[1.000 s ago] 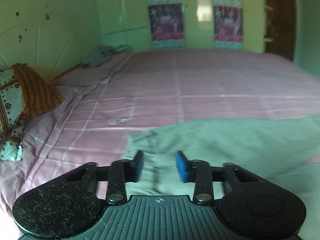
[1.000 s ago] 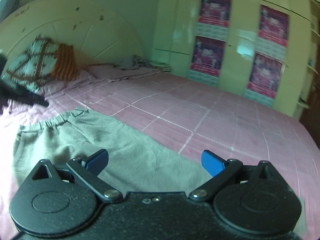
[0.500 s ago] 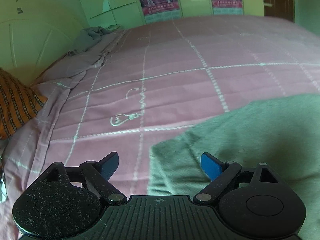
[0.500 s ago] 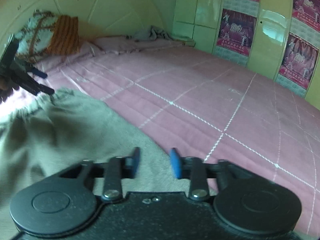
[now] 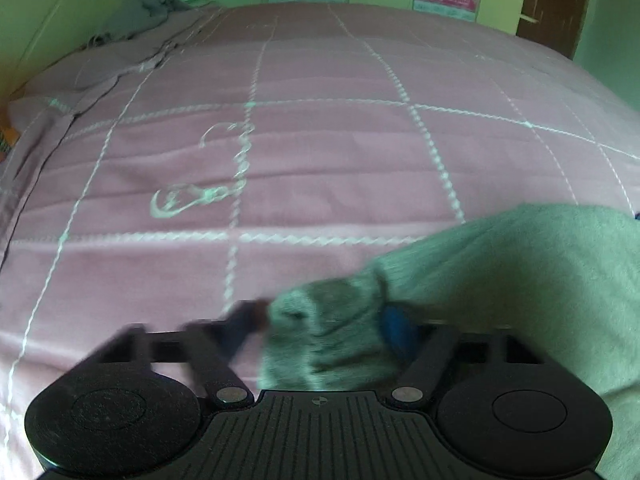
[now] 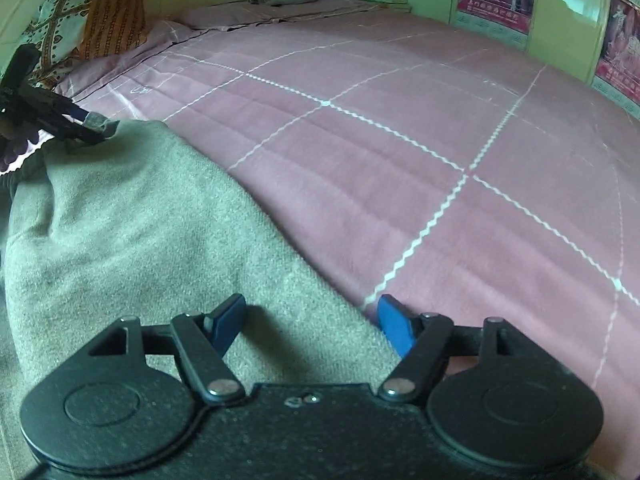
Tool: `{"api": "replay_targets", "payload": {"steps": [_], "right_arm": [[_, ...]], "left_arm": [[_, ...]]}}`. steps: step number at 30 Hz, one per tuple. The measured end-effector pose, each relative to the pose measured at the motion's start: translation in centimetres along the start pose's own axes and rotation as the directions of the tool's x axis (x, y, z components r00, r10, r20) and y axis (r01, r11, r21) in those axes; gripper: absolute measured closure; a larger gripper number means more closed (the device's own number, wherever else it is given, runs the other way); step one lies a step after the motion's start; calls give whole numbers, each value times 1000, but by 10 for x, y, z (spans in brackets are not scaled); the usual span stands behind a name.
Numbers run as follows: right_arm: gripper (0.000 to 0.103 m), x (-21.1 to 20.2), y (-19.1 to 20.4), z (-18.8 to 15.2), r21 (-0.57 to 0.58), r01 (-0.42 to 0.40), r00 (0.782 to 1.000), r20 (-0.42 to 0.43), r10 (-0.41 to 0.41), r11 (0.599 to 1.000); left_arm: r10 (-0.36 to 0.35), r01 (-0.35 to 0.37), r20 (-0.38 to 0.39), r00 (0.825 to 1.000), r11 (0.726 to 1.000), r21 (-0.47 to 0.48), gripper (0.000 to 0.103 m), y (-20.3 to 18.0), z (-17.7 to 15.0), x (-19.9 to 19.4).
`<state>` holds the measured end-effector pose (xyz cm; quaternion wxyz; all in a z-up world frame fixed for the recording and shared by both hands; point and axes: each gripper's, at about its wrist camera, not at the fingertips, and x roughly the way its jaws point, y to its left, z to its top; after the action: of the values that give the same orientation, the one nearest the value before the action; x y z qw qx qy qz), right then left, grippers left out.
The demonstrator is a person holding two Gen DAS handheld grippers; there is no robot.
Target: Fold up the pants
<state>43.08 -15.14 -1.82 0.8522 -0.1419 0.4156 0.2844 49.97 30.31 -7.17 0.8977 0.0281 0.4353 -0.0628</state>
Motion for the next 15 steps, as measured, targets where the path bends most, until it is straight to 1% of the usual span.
{"api": "replay_targets", "payload": {"steps": [1, 2, 3, 4, 5, 7, 8, 10, 11, 12, 13, 14, 15], "right_arm": [[50, -1, 1, 0, -10, -7, 1000, -3, 7, 1000], [70, -2, 4, 2, -12, -21, 1000, -1, 21, 1000], [93, -3, 7, 3, -6, -20, 1000, -3, 20, 1000], [95, -5, 8, 5, -5, -5, 1000, -7, 5, 1000], [96, -9, 11, 6, 0, 15, 1000, -8, -15, 1000], [98, -21, 18, 6, -7, 51, 999, 15, -51, 999], [98, -32, 22, 6, -15, 59, 998, 38, -58, 998], [98, -60, 33, 4, -29, 58, 994, 96, -55, 998], [98, -76, 39, 2, -39, 60, 991, 123, -55, 997], [98, -94, 46, -2, -56, 66, 987, 148, -57, 996], [98, -108, 56, -2, -87, 77, 984, 167, -62, 993], [98, -123, 67, -9, -123, 95, 980, 187, -71, 988], [98, -137, 79, -16, -156, 113, 975, 205, -80, 981]], "left_arm": [[5, -5, 2, 1000, 1000, 18, 76, -7, 3, 0], [14, -14, 0, 1000, 999, 32, 79, -12, 4, 0], [23, -23, -4, 1000, 999, 38, 82, -16, 5, 0], [26, -25, -3, 1000, 999, 31, 83, -16, 4, -3], [24, -24, 16, 1000, 999, 24, 83, -15, 2, -9], [14, -16, 82, 997, 1000, 22, 84, -14, -4, -30], [3, -5, 134, 991, 1000, 14, 84, -12, -8, -46], [-36, 31, 245, 969, 999, 22, 84, -7, -20, -80], [-62, 57, 298, 953, 998, 24, 84, -4, -29, -100], [-87, 75, 339, 937, 996, 48, 85, -3, -39, -120], [-92, 71, 363, 927, 995, 70, 88, -2, -49, -138], [-116, 89, 387, 915, 992, 86, 88, 0, -63, -157], [-131, 103, 399, 907, 991, 90, 88, 2, -75, -170]]}}
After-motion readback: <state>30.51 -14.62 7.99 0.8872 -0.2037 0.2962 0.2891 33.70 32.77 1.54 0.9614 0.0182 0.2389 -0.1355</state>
